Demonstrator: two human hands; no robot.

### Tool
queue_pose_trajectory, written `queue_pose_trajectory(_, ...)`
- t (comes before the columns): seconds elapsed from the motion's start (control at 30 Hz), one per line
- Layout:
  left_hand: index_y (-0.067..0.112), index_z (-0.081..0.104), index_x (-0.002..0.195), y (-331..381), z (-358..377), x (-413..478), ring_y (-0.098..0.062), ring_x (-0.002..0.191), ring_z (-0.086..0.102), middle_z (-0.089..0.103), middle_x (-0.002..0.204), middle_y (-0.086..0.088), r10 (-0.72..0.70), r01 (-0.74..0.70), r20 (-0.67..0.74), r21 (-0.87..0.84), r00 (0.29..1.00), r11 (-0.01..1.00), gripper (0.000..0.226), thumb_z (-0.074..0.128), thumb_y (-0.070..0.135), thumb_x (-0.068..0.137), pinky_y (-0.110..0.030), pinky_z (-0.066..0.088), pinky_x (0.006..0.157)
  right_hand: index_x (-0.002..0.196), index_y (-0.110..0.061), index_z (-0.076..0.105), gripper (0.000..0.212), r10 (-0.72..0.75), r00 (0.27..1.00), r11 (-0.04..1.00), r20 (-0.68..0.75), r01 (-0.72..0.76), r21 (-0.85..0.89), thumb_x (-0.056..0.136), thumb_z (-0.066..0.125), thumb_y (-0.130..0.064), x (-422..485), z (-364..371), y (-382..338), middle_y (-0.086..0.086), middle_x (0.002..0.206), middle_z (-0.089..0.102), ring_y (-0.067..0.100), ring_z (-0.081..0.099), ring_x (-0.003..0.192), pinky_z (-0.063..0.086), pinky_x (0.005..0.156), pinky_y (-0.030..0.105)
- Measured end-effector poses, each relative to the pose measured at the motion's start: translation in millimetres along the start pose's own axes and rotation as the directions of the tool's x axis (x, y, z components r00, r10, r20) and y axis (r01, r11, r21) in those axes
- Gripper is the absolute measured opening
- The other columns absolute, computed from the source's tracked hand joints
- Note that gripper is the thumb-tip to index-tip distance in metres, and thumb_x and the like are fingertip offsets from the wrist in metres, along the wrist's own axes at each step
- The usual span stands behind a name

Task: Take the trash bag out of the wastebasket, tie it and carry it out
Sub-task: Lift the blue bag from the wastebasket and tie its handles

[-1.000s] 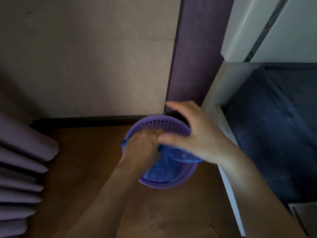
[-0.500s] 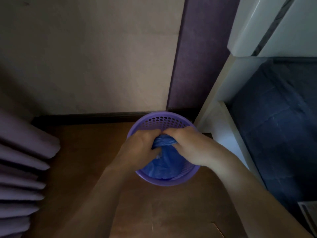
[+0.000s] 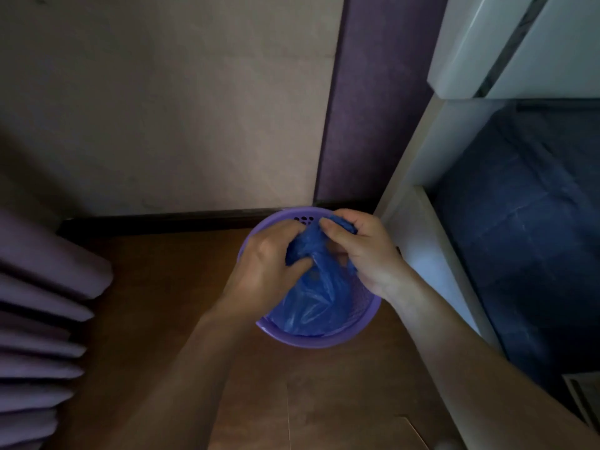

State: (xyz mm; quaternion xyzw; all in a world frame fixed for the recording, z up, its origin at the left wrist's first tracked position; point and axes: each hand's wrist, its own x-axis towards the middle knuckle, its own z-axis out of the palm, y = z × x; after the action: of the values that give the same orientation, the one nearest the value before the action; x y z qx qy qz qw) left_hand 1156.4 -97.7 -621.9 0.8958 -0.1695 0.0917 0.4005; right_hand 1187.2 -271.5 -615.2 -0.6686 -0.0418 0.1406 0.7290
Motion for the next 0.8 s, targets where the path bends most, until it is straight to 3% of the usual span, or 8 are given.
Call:
queue_pose_trajectory(0.1,0.029,0.049,0.121,7,-3,-3,-0.004,0.104,0.06,0.062,0.113,0.008,-0.06,0.061,0.007,-0.096,0.998,0.994,0.052,0.078,0.017,0.08,-0.022,0.052,0.087,0.092,-0.013,0.072,0.011,0.037,0.996,0.999,-0.076,-0.039,-0.013,0.096,0.062,-0.011,3,3,6,0.005,0.084,0.076,0.018,0.073,0.079,0.057,0.067,0.029)
queue_pose_trajectory(0.17,0.032,0.05,0.127,8,-4,-4,-0.005,0.109,0.059,0.062,0.118,0.009,0.008,-0.006,0.02,-0.076,1.0,0.997,0.056,0.075,0.011,0.081,-0.024,0.052,0.091,0.098,-0.013,0.07,0.008,0.071,0.996,0.996,-0.061,-0.073,-0.041,0.092,0.067,-0.01,4,3,9,0.009,0.094,0.076,0.024,0.074,0.089,0.059,0.074,0.034)
queue_pose_trajectory(0.23,0.02,0.061,0.125,4,-5,-3,-0.007,0.107,0.059,0.063,0.116,0.005,0.116,-0.116,0.004,0.01,0.993,0.993,0.048,0.073,0.006,0.082,-0.026,0.05,0.091,0.099,-0.016,0.07,0.013,0.103,0.994,0.988,-0.02,-0.104,-0.113,0.09,0.068,-0.008,4,4,12,0.006,0.096,0.075,0.023,0.074,0.092,0.06,0.078,0.036)
queue_pose_trajectory(0.33,0.014,0.068,0.116,-1,-7,-3,-0.008,0.099,0.056,0.06,0.109,0.001,0.138,-0.138,0.007,0.077,0.99,0.987,0.033,0.07,0.007,0.084,-0.024,0.049,0.087,0.087,-0.022,0.075,0.017,0.149,0.988,0.951,0.03,-0.135,-0.278,0.091,0.064,-0.01,2,2,9,0.002,0.089,0.076,0.021,0.073,0.09,0.06,0.085,0.04)
queue_pose_trajectory(0.47,0.018,0.064,0.106,2,-8,-2,-0.003,0.093,0.047,0.045,0.109,0.007,0.057,-0.063,0.059,0.097,0.997,0.993,0.02,0.067,0.012,0.087,-0.013,0.041,0.083,0.066,-0.023,0.071,0.018,0.191,0.958,0.965,0.214,-0.144,-0.217,0.08,0.062,-0.027,-2,-6,-5,-0.004,0.074,0.066,0.011,0.064,0.077,0.048,0.077,0.033)
queue_pose_trajectory(0.57,0.017,0.061,0.092,2,-8,0,-0.003,0.076,0.052,0.055,0.085,0.012,-0.025,0.019,0.131,0.044,0.991,0.999,0.007,0.064,0.012,0.088,-0.014,0.036,0.067,0.089,-0.018,0.073,0.029,0.186,0.937,0.822,0.296,0.017,-0.569,0.074,0.081,-0.041,-6,-4,-7,-0.002,0.101,0.064,0.013,0.065,0.094,0.054,0.086,0.035)
queue_pose_trajectory(0.73,0.016,0.068,0.091,5,-8,4,-0.008,0.067,0.06,0.067,0.076,0.003,-0.242,0.282,0.257,-0.133,0.936,0.95,0.009,0.06,0.017,0.094,-0.019,0.044,0.061,0.101,-0.016,0.071,0.033,0.128,0.952,0.768,0.279,0.083,-0.635,0.073,0.085,-0.025,-7,-3,-7,-0.007,0.111,0.059,0.011,0.063,0.099,0.055,0.089,0.037)
queue_pose_trajectory(0.8,0.012,0.069,0.089,5,-9,4,-0.006,0.064,0.06,0.067,0.073,0.0,-0.323,0.402,0.283,-0.293,0.903,0.868,0.012,0.058,0.013,0.095,-0.02,0.045,0.061,0.105,-0.02,0.067,0.037,0.059,0.958,0.719,0.282,0.156,-0.677,0.07,0.081,-0.022,-5,-7,-6,-0.008,0.113,0.057,0.009,0.06,0.104,0.053,0.092,0.036)
